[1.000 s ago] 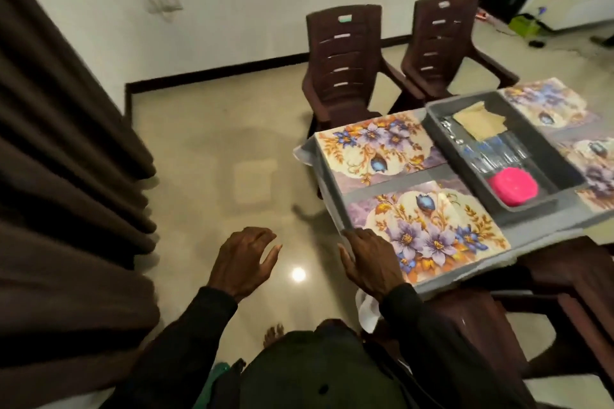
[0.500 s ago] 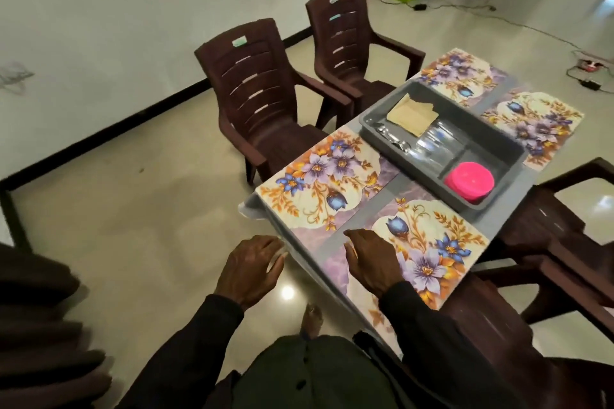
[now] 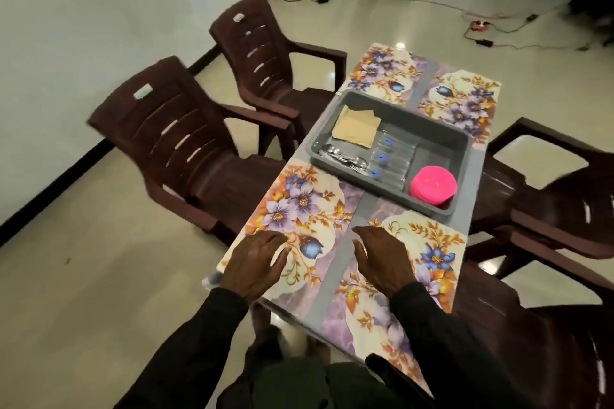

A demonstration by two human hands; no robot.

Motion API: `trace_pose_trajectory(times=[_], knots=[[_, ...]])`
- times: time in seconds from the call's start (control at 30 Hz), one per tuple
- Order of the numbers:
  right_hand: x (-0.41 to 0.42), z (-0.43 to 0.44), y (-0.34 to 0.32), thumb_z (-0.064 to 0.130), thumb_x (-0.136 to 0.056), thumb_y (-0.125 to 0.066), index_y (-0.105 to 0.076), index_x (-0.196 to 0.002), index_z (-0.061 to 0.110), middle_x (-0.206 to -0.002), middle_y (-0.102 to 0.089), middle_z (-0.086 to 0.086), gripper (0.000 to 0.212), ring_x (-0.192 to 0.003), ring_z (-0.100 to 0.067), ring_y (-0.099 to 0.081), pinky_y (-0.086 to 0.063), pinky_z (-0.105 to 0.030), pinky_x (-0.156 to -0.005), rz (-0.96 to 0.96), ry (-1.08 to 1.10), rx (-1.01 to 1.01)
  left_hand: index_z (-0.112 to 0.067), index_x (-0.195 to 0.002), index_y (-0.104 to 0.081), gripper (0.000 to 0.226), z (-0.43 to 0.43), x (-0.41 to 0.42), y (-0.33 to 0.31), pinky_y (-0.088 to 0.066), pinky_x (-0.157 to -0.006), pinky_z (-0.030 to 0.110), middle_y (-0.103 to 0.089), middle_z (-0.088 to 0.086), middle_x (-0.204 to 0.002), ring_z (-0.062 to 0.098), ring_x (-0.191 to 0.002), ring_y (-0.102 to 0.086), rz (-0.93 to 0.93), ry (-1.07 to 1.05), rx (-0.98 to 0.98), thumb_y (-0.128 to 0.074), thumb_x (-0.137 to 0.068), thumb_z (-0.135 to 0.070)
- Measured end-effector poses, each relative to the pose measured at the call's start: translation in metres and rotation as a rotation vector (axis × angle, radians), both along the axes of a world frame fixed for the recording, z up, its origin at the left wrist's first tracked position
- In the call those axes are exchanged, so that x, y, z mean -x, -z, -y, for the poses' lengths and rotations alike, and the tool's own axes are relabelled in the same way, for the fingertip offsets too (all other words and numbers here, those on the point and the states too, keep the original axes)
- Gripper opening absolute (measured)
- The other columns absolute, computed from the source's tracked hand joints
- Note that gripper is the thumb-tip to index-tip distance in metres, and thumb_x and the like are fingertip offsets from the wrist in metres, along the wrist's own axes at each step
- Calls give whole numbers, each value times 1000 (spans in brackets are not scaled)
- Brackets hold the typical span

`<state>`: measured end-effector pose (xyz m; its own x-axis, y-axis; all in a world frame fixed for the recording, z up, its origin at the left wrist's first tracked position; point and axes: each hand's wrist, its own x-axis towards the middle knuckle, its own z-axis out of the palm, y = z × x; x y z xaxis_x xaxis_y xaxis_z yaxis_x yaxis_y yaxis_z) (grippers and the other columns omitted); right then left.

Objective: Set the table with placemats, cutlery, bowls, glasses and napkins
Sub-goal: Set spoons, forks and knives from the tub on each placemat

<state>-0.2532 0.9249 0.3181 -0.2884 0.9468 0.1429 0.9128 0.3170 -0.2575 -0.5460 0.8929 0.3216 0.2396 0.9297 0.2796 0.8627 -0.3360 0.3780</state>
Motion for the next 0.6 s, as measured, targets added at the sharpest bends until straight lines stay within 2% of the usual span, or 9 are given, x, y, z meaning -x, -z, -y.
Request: trace_pose_trajectory(times=[0.17,0.3,0.47,0.6], knots=[[14,-20,-3,29,-94,-54,-71,-115,13,-106,-75,-8,31,-90,-30,-72,-59,-39,-67,31,182,27,-15,-114,-75,28,-63,12,8,-54,-82,34,-74,2,-111,23,-99,-70,11,161,44,-65,-94,-32],[28,-38,-7,21,-91,-65,-70,-119,14,-111,-74,-7,30,-97,-31,-70,-58,-41,-71,24,299,85,-15,-114,-75,27,-108,18,4,-57,-79,35,-74,3,-109,23,-96,-71,42,282,60,-68,-91,-27],[34,-52,-16,24,-94,-56,-67,-123,13,-116,-72,-9,33,-101,-33,-68,-57,-43,-76,27,438,102,-13,-112,-75,27,-154,17,5,-58,-76,38,-75,6,-108,28,-95,-71,50,428,69,-66,-91,-27],[26,-59,-21,18,-91,-63,-68,-122,10,-113,-73,-12,32,-99,-35,-68,-58,-44,-77,26,516,110,-15,-114,-75,41,-178,4,1,-58,-83,38,-76,4,-113,26,-99,-73,76,467,153,-51,-95,-41]])
